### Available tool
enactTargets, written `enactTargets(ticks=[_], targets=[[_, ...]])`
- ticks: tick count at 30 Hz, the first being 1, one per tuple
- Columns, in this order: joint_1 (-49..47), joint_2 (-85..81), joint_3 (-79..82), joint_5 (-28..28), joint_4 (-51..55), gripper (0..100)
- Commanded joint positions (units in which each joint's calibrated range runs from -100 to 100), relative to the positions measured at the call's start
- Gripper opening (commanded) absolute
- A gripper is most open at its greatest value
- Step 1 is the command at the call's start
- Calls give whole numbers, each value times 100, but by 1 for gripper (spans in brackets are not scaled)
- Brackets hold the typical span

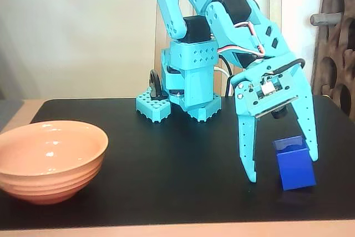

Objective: Place the blue cube in the orange bowl.

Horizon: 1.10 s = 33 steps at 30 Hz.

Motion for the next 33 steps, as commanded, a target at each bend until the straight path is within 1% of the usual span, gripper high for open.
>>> enactTargets(ticks=[1,3,5,29,33], targets=[[113,-22,-83,-27,-118,25],[113,-22,-92,-27,-118,17],[113,-30,-101,-27,-118,15],[123,-269,-119,-22,-118,15],[133,-678,-155,-22,-118,15]])
